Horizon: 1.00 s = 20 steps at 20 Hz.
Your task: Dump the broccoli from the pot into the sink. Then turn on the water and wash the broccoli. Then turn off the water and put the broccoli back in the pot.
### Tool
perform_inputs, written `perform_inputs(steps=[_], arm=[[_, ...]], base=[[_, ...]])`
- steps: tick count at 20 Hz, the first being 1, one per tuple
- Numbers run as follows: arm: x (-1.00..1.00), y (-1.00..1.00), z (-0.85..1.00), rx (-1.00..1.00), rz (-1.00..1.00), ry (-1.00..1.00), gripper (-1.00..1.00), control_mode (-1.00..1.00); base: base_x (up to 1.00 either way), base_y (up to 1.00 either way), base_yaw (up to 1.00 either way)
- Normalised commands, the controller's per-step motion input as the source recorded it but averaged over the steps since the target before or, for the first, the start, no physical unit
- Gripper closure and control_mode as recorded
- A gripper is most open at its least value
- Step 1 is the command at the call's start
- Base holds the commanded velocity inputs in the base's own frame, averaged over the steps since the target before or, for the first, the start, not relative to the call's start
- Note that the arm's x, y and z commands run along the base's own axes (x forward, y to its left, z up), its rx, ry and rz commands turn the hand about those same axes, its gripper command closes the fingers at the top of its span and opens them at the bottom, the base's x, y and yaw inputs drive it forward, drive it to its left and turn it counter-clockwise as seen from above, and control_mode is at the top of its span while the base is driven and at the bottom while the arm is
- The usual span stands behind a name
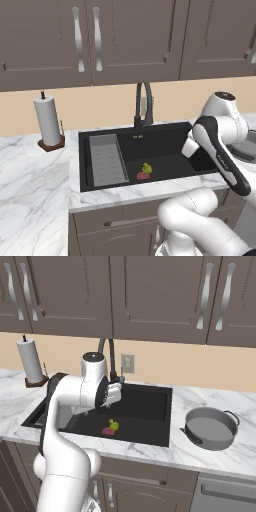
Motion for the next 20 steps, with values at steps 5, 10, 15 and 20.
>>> perform_inputs(steps=[5,10,15,20], arm=[[0.35,0.01,-0.55,0.0,0.04,0.07,-1.0,-1.0],[0.48,0.02,-0.5,0.05,0.05,0.07,-1.0,-1.0],[0.43,0.0,-0.46,0.08,0.05,0.06,-1.0,-1.0],[0.34,0.0,-0.41,0.08,0.02,0.05,-1.0,-1.0]], base=[[0.0,0.0,0.0],[0.0,0.0,0.0],[0.0,0.0,0.0],[0.0,0.0,0.0]])
